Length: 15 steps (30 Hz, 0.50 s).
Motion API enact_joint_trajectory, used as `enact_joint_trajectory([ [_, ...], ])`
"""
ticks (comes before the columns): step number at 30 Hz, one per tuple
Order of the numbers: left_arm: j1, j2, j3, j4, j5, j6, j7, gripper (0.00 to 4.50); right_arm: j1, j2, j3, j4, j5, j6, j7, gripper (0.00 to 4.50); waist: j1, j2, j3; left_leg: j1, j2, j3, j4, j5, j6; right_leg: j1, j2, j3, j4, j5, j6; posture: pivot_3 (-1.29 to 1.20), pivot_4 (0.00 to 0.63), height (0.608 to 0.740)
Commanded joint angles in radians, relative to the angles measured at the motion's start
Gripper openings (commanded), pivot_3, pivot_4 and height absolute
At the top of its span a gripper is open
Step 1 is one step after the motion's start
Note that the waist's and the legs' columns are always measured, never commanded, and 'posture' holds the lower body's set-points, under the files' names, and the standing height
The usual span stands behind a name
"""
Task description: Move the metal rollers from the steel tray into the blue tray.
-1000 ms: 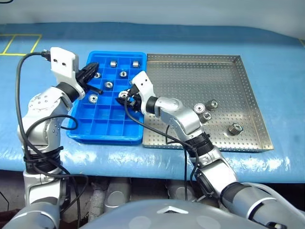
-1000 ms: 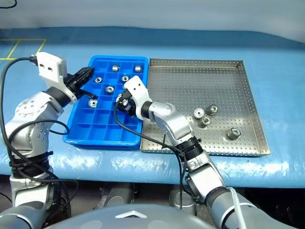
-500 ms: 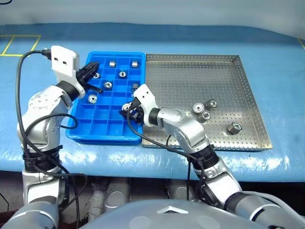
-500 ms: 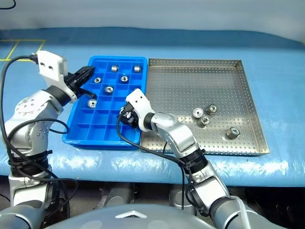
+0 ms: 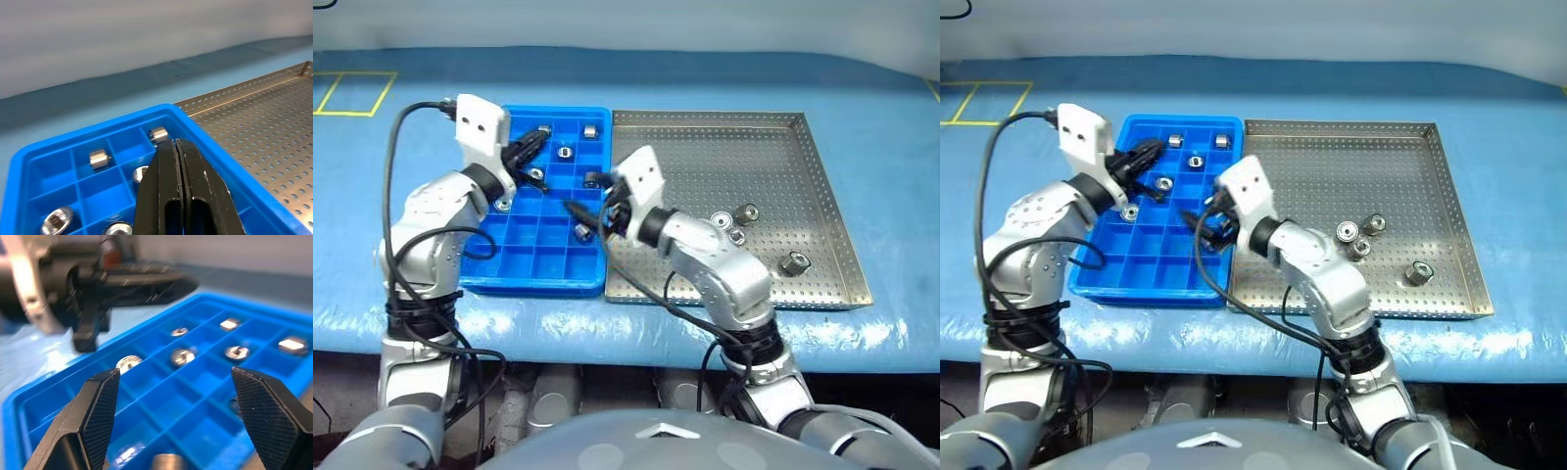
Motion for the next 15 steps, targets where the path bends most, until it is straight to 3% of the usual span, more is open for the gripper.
enact_joint_trajectory([
  [1, -0.016, -0.042, -0.074, -0.002, -0.005, -0.052, -0.039, 0.03, 0.079, -0.068, -0.099, -0.135, -0.067, 0.068, -0.099, 3.84, -0.002, 0.000, 0.000, 0.000, 0.000, 0.000, 0.000, 0.000, 0.000, 0.000, 0.000, 0.000, 0.000, 0.000, 0.000, -0.11, 0.150, 0.740],
  [3, -0.023, -0.076, -0.125, 0.017, 0.002, -0.059, -0.052, 0.03, 0.154, -0.150, -0.129, -0.193, -0.145, 0.129, -0.154, 3.84, -0.007, 0.000, 0.000, -0.001, 0.000, 0.001, 0.000, 0.000, 0.000, 0.000, 0.000, 0.001, -0.001, 0.000, 0.000, -0.15, 0.150, 0.740],
  [6, -0.036, -0.103, -0.164, 0.053, 0.011, -0.075, -0.071, 0.03, 0.238, -0.184, -0.176, -0.255, -0.147, 0.189, -0.171, 3.84, -0.028, 0.001, 0.000, 0.000, 0.000, 0.001, 0.000, 0.000, 0.000, -0.001, 0.000, 0.001, 0.001, 0.000, -0.001, -0.18, 0.150, 0.740],
  [15, -0.078, -0.111, -0.178, 0.129, 0.019, -0.109, -0.115, 0.03, 0.320, -0.102, -0.233, -0.238, -0.119, 0.205, -0.196, 3.84, -0.087, 0.001, 0.000, 0.001, 0.002, 0.002, 0.003, 0.001, 0.002, 0.000, 0.003, 0.003, 0.003, -0.003, 0.004, -0.22, 0.150, 0.740],
])
